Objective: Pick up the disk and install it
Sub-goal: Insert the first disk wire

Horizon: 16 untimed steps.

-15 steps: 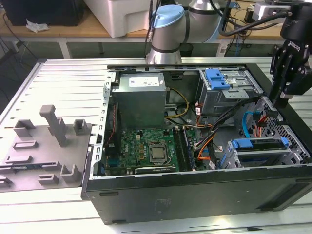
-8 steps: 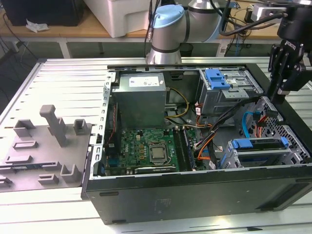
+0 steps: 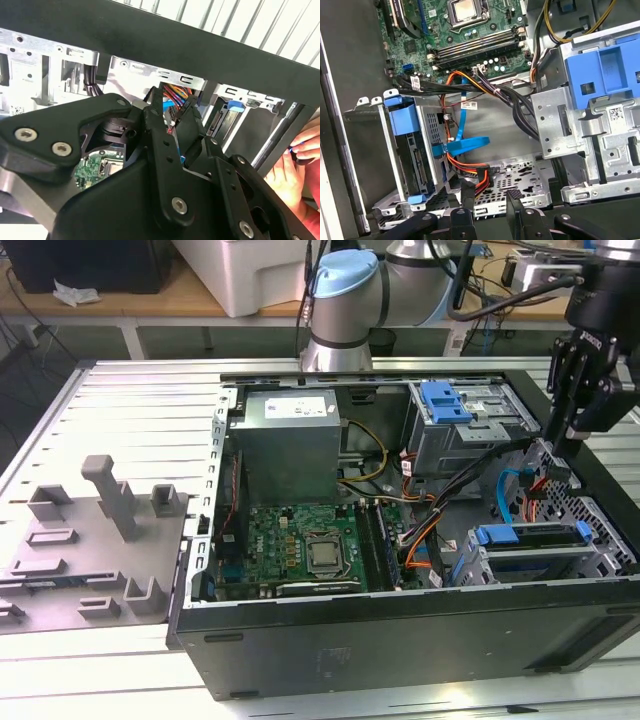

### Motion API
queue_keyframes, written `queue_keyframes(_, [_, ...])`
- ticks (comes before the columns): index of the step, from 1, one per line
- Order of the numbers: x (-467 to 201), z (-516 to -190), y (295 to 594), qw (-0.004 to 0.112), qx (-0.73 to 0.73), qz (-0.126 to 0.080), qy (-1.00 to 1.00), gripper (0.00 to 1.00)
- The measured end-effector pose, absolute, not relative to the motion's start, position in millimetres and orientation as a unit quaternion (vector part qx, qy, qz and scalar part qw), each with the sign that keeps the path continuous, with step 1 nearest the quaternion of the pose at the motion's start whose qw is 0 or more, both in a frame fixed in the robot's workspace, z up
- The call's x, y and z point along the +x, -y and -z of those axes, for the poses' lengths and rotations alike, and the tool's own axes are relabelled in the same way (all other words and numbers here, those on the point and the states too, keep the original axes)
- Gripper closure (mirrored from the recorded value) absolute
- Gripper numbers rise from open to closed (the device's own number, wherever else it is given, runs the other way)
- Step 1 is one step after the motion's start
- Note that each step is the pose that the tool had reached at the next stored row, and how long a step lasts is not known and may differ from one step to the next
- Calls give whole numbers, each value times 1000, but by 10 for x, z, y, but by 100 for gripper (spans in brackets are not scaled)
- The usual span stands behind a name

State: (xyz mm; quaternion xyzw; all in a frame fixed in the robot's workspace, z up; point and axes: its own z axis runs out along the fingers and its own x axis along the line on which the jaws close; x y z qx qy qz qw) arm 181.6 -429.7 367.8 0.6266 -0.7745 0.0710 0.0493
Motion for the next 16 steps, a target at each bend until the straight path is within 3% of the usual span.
queue_keyframes(16, [1816, -3590, 4418, 62, 627, -73, 773, 61])
